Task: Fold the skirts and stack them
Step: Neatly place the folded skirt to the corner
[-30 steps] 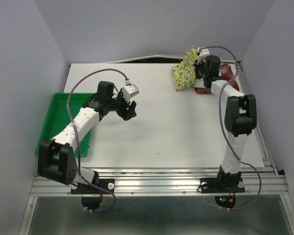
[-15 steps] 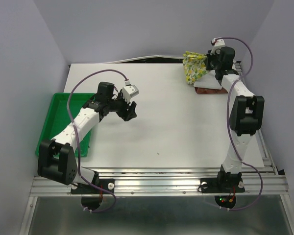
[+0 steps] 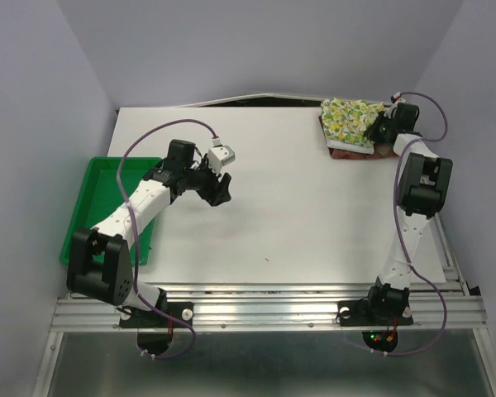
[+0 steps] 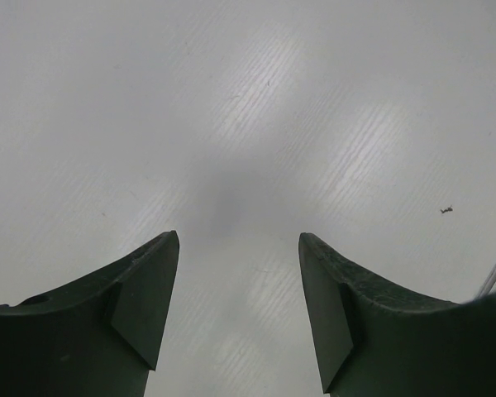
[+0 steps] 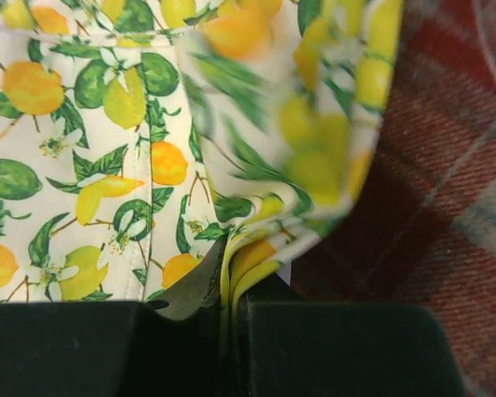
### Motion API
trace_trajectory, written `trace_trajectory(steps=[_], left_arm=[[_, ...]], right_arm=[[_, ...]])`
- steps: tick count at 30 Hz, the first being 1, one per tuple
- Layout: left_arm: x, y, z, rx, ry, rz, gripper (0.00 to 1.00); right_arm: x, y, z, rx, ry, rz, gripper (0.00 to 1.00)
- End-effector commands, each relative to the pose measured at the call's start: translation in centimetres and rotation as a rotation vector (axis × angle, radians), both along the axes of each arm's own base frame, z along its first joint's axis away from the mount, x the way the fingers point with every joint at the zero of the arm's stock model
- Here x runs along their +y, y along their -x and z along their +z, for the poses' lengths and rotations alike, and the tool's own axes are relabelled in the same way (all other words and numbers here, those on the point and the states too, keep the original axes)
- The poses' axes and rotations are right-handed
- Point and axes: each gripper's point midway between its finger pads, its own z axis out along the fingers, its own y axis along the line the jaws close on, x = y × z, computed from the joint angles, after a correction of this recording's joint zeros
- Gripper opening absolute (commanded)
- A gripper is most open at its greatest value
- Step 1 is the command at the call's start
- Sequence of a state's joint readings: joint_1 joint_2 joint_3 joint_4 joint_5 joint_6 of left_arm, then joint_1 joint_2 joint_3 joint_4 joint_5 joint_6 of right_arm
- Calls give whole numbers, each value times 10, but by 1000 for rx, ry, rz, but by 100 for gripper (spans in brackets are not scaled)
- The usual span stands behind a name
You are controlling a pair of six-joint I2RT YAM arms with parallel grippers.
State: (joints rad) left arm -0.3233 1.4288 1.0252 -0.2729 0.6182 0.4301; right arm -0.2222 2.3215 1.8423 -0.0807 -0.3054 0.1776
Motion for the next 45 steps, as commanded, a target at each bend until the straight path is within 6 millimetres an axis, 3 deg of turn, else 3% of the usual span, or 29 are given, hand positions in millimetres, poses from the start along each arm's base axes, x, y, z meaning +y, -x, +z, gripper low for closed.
trace_trajectory(steps=[1,6,7,9,11,14,17,19,20,21,25,28,29,32,33,34,35,36,37,38,39,40,41,42,45], left_arm=[[0,-2,12,-25,10,0,71],[0,-2,9,-15,8,4,71],[-1,-3,10,-14,9,3,71],[-1,-4,10,-11,12,4,71],[-2,-4,13,-17,18,6,72],[-1,-6,16,-26,17,19,76],[4,-10,21,-58,10,53,85],[9,-14,30,-88,19,93,98],[12,-15,31,-96,21,112,99],[17,-19,40,-126,33,139,99],[31,-29,57,-156,61,225,99],[41,-37,67,-151,85,288,99],[42,-40,76,-163,90,287,98],[45,-38,74,-127,60,259,99],[46,-42,81,-143,52,258,98],[51,-42,82,-142,31,274,99],[55,-45,87,-163,21,296,99],[59,-47,95,-194,22,317,99],[62,-48,97,-210,14,335,99],[70,-50,94,-221,-9,375,99],[73,-49,93,-224,-17,386,99],[74,-47,93,-230,-20,392,99],[75,-41,80,-204,-26,389,99],[74,-38,77,-205,-22,382,99],[76,-24,50,-155,-34,382,99]], right_arm=[[-3,-9,16,-31,-59,16,1],[-12,-8,21,-42,-60,21,1],[-13,-8,22,-42,-56,19,11],[-14,-10,27,-52,-52,15,20],[-16,-11,36,-69,-43,8,42],[-22,-16,54,-104,-11,-10,56],[-43,-19,78,-144,60,-75,70],[-61,-18,96,-166,137,-150,83],[-67,-17,101,-171,162,-173,86],[-72,-15,105,-173,185,-195,98],[-90,-2,131,-184,299,-252,100],[-73,10,144,-190,289,-167,100],[-65,17,141,-174,305,-111,100],[-34,49,160,-131,277,47,100],[-26,64,178,-142,283,83,100],[-10,86,165,-76,252,162,100],[-2,101,164,-56,240,196,100],[9,126,181,-56,237,223,100],[21,143,180,-51,209,272,100],[29,159,176,-35,202,308,100],[40,184,149,33,159,342,100],[51,204,142,60,131,376,100],[63,226,156,24,121,402,100],[70,249,127,81,90,419,100],[82,288,125,52,117,445,100]])
